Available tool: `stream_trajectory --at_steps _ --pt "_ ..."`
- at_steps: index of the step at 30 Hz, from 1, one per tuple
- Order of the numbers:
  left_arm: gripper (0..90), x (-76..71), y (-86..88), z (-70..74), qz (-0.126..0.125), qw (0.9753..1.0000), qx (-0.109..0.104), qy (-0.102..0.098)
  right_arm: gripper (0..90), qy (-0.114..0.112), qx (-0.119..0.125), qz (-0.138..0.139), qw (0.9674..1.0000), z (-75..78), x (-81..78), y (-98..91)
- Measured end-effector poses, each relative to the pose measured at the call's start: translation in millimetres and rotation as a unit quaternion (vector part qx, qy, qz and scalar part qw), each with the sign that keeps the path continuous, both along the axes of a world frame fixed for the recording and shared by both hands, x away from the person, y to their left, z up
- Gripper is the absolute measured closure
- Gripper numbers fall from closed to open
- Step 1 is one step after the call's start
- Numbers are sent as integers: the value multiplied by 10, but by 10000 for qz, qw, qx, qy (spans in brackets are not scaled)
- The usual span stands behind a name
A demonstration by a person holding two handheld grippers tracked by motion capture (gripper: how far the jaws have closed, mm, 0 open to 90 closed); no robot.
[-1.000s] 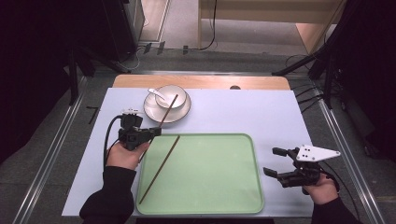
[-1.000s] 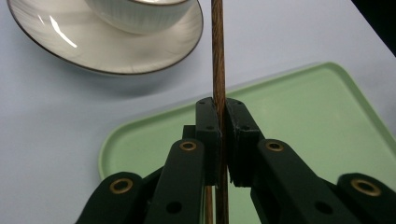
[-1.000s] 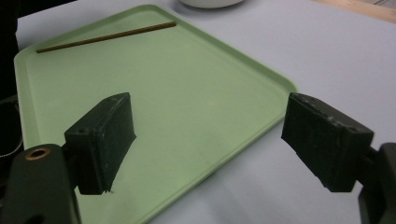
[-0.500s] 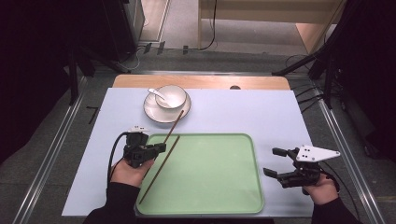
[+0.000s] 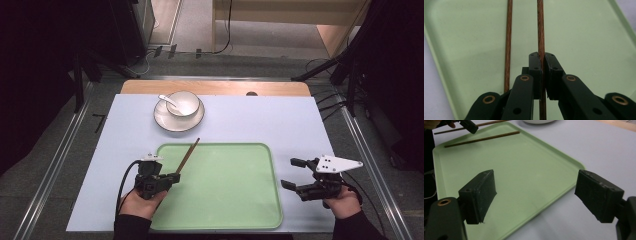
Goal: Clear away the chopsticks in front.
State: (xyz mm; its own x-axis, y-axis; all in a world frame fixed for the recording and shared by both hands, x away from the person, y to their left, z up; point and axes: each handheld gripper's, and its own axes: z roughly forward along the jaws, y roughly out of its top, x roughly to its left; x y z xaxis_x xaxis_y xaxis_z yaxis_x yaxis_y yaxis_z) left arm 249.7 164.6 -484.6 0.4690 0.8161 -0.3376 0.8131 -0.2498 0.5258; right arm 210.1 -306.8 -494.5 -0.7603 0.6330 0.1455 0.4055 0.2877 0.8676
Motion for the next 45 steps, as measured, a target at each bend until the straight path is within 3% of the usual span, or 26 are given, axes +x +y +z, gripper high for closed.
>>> stream_trajectory --at_steps 8,12,18,33,40,45 --pt "855 24 -27 -178 138 9989 236 373 179 4 1 57 10000 1 26 20" --pt "854 34 8 -189 254 9981 401 388 179 1 10 76 10000 2 31 26" --pt "851 45 73 -174 406 9972 487 398 179 9 15 76 10000 4 29 28" --pt "785 59 72 -165 282 9976 475 423 179 1 -3 89 10000 3 28 32" --pt "695 76 97 -104 140 9988 266 399 179 -4 3 86 10000 3 29 31" --pt "579 89 142 -13 -26 9998 58 202 179 -15 -2 99 9999 2 30 35"
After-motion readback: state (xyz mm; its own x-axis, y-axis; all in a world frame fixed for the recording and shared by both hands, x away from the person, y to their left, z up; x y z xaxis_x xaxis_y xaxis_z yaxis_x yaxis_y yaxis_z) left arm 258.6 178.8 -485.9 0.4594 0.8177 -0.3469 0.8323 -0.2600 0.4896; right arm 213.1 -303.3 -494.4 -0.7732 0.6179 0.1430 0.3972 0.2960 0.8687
